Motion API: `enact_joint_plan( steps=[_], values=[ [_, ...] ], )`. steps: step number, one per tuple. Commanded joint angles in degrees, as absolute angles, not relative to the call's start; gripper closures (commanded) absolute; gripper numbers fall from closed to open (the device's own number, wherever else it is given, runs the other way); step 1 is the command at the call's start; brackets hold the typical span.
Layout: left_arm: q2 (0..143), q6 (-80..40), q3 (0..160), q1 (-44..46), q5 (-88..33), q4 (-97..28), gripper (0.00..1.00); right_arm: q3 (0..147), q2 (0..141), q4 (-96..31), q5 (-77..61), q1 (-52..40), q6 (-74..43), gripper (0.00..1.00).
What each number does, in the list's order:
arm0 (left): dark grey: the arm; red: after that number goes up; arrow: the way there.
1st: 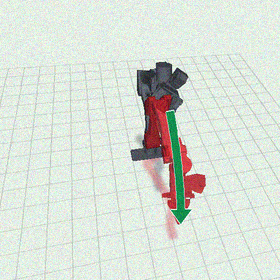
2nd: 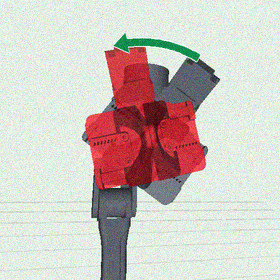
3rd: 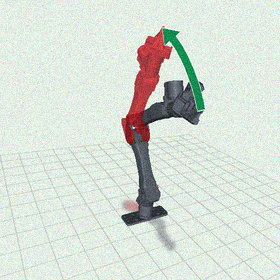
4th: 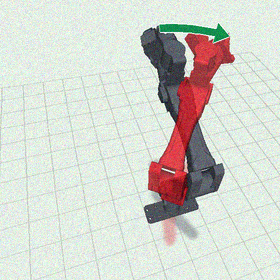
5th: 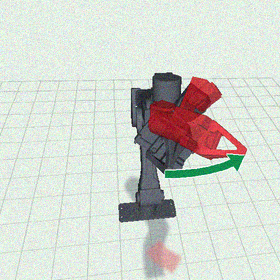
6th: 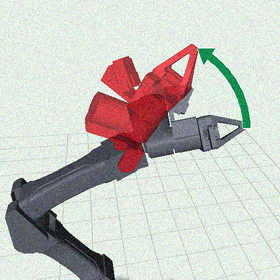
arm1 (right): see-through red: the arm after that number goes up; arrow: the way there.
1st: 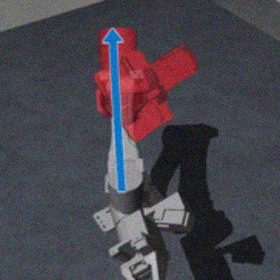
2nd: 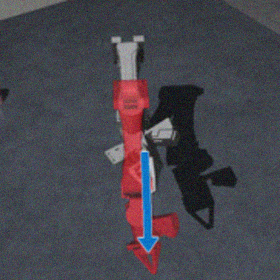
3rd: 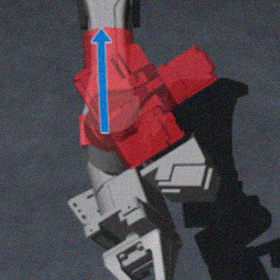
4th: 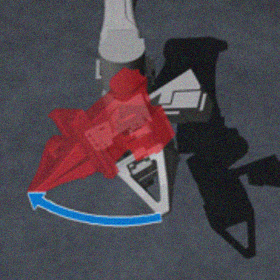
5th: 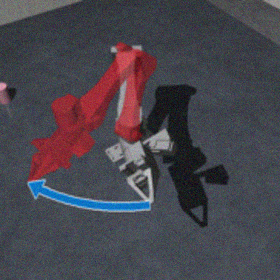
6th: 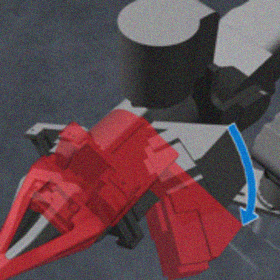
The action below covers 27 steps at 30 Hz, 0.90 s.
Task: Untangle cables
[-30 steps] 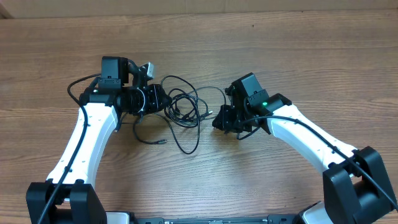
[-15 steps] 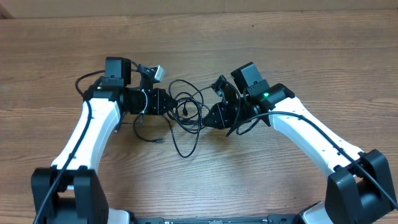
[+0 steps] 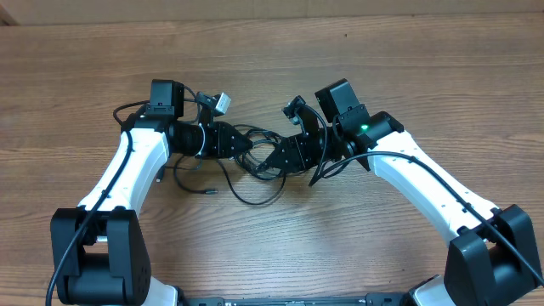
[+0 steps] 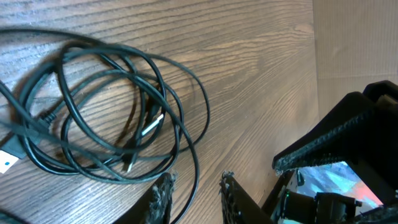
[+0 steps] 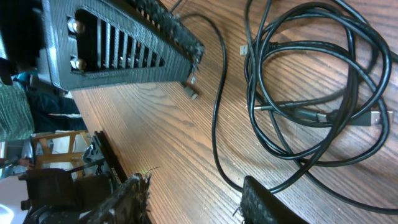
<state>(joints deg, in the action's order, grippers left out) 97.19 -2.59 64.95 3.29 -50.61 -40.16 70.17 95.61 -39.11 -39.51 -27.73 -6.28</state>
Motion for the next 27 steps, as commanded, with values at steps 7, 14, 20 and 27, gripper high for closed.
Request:
enact_joint_plan(
  steps=[7, 14, 20, 27],
  values=[
    [96.4, -15.9, 65.0, 5.0, -27.2, -44.8, 0.67, 71.9, 94.2, -39.0, -31.5, -27.2, -11.2, 0.44],
    [96.4, -22.3, 65.0, 8.1, -24.8, -42.7, 0.53, 71.6, 94.3, -39.1, -25.1, -27.2, -15.0, 0.44],
    [96.4, -30.1, 65.0, 12.7, -15.7, -41.9, 0.26, 71.6, 94.3, -39.8, -20.3, -27.2, -15.0, 0.43],
    [96.4, -33.5, 65.0, 19.1, -9.3, -41.2, 0.31, 71.6, 94.3, -43.3, -11.0, -27.2, -18.8, 0.36]
  ],
)
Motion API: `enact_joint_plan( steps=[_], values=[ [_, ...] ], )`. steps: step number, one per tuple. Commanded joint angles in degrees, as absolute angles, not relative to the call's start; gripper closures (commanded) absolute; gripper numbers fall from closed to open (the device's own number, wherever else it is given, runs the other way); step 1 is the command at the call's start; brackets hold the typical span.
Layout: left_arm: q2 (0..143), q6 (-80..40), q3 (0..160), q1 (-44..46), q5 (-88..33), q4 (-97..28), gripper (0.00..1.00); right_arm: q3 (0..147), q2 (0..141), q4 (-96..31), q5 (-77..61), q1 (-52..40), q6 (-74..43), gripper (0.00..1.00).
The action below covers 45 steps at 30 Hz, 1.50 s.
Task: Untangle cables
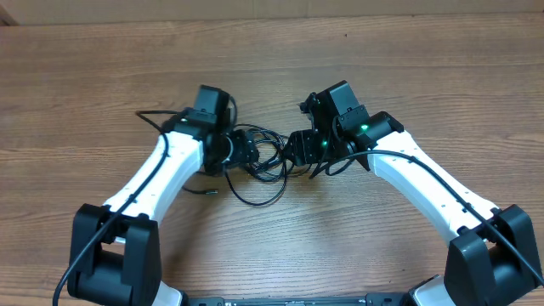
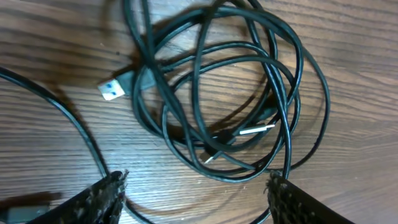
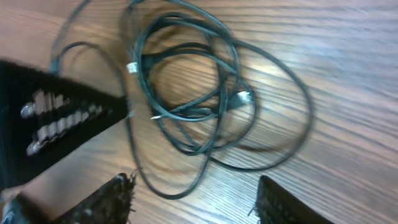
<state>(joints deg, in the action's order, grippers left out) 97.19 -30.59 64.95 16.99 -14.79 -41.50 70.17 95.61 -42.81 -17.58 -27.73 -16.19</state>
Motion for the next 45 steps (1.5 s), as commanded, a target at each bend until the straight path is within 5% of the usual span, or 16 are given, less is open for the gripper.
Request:
enact_joint_plan(
  steps=[1, 6, 18, 22, 33, 37, 45],
  values=[
    [96.4, -34.3, 65.0, 19.8, -7.6, -41.2, 0.35, 71.6, 94.3, -43.7, -9.3, -27.2, -19.7, 0.34],
    [96.4, -37.5, 65.0, 21.8, -3.9, -40.5, 0.47, 71.4, 94.3, -44.5, -5.5, -27.2, -21.5, 0.29],
    [96.7, -39.9, 65.0, 22.3, 2.1, -35.2, 0.5, 69.8, 94.3, -44.7, -3.1, -23.6, -26.0, 0.22],
    [98.3, -39.9, 65.0, 22.5, 2.0, -35.0, 0.65, 68.2, 94.3, -44.2, -3.1, -23.7, -26.0, 0.21],
    [105.1, -39.9, 65.0, 23.4, 1.9, -31.0, 0.67, 67.7, 94.4, -42.5, -5.2, -23.7, -26.0, 0.17],
    [106.2, -39.8, 65.0, 23.4, 1.9, -30.7, 0.94, 67.7, 94.4, -42.5, -5.2, -23.7, -26.0, 0.17],
    [102.3, -20.9, 70.3, 23.3, -2.9, -33.1, 0.96, 67.7, 94.4, -39.3, -6.3, -23.6, -25.3, 0.14]
  ],
)
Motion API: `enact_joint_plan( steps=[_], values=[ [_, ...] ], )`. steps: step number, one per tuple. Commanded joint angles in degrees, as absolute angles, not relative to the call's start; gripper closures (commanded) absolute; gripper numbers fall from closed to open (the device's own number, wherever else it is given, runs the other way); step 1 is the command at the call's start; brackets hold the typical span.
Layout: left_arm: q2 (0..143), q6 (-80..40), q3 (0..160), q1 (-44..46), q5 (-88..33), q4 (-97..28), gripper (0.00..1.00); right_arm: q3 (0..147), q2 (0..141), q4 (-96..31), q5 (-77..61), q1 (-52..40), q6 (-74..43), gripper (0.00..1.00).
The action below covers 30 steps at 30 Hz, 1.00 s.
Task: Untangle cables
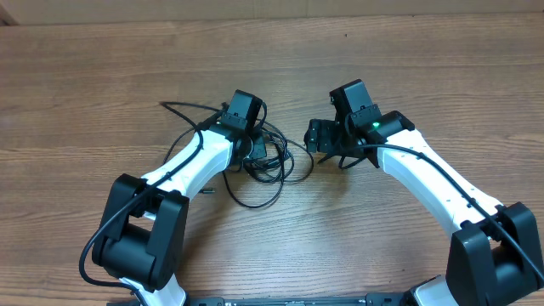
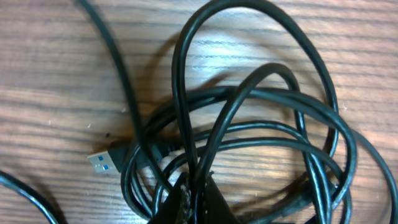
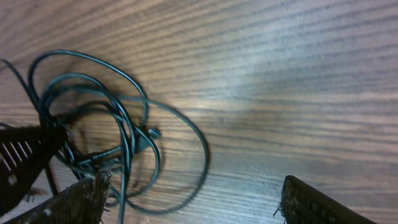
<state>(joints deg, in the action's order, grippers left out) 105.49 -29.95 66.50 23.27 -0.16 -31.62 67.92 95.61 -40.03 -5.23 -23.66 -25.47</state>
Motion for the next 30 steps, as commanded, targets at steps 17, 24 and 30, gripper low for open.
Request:
enact_joint_plan(
  steps=[17, 24, 30],
  values=[
    [94.4, 1.7, 74.7, 23.3, -21.0, -44.3, 0.96, 67.7, 94.4, -37.7, -18.1, -23.6, -17.4, 0.43],
    [94.4, 2.5, 74.7, 23.3, -24.9, -45.4, 0.96, 67.5, 94.4, -38.0, -18.1, -24.4, -17.5, 0.44],
    [94.4, 2.9, 74.7, 23.3, -28.7, -45.2, 0.96, 67.3, 94.4, -38.0, -18.1, -24.5, -17.5, 0.44]
  ],
)
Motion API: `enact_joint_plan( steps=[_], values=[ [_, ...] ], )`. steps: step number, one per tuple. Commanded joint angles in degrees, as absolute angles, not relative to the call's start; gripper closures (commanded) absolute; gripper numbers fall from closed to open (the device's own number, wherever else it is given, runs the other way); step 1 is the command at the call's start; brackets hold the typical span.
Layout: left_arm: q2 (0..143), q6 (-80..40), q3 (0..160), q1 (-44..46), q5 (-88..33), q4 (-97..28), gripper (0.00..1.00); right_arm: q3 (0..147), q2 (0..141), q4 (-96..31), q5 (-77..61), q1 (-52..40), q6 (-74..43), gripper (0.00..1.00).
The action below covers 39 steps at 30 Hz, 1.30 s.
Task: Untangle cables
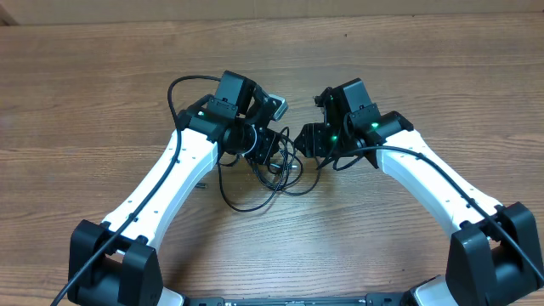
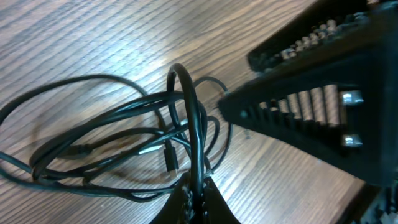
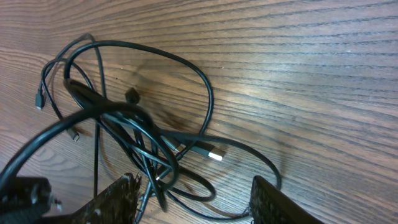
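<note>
A tangle of thin black cables (image 1: 274,167) lies on the wooden table between my two arms, and one USB plug (image 3: 214,154) shows in it. My left gripper (image 2: 198,184) is shut on one cable strand (image 2: 189,106), which arches up from the jaws as a raised loop above the table. In the overhead view the left gripper (image 1: 266,146) sits at the tangle's upper left. My right gripper (image 3: 196,194) is open over the tangle's right side, nothing between its fingers (image 3: 118,199). From overhead the right gripper (image 1: 306,141) is close beside the left one.
The wooden table (image 1: 425,68) runs all round. A long cable loop (image 1: 174,89) trails out behind the left arm at the upper left, and another loop (image 1: 242,202) lies toward the front. The right gripper's body (image 2: 311,106) fills the left wrist view's right side.
The left gripper, still shut on the strand, has turned and now holds it as a raised loop. The right gripper has come closer to the tangle. The trailing loop at the left has shifted.
At first both grippers lay low either side of the tangle, the left barely open. Then both were wide open above it. After that the left was shut on a strand in the pile and the right stood off; now the strand is raised.
</note>
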<state>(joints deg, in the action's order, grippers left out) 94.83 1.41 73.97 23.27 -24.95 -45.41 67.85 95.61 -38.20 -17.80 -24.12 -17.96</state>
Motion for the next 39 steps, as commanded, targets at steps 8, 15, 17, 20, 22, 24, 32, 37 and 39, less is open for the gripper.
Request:
enact_joint_plan(
  steps=[8, 15, 17, 20, 22, 24, 32, 37, 39],
  values=[
    [94.4, 2.6, 74.7, 23.3, -35.6, -45.4, 0.96, 62.9, 94.4, -34.0, -18.1, -24.5, -17.5, 0.43],
    [94.4, 3.3, 74.8, 23.1, -42.4, -44.9, 0.96, 59.3, 94.5, -29.2, -14.7, -24.5, -19.0, 0.42],
    [94.4, 3.3, 74.8, 22.9, -43.8, -44.5, 0.96, 59.1, 94.5, -29.4, -11.9, -24.5, -20.0, 0.42],
    [94.3, 3.3, 75.1, 22.3, -46.9, -44.3, 0.96, 59.1, 94.6, -29.3, -10.3, -24.5, -20.1, 0.39],
    [94.3, 3.2, 75.3, 21.8, -48.4, -44.3, 0.96, 59.1, 94.6, -29.2, -10.3, -24.5, -20.1, 0.38],
    [94.3, 3.2, 75.5, 21.3, -48.5, -44.3, 0.96, 59.1, 94.6, -29.2, -10.3, -24.5, -20.1, 0.34],
    [94.3, 3.0, 75.6, 20.6, -41.4, -46.0, 0.96, 59.1, 94.6, -27.5, -18.7, -24.4, -18.1, 0.2],
    [94.4, 0.1, 75.3, 20.6, -34.3, -47.6, 0.96, 59.1, 94.6, -25.7, -22.2, -24.4, -17.0, 0.17],
    [94.4, 0.0, 75.2, 20.6, -33.6, -47.9, 0.96, 59.1, 94.6, -25.7, -22.0, -24.4, -17.0, 0.16]
  ],
)
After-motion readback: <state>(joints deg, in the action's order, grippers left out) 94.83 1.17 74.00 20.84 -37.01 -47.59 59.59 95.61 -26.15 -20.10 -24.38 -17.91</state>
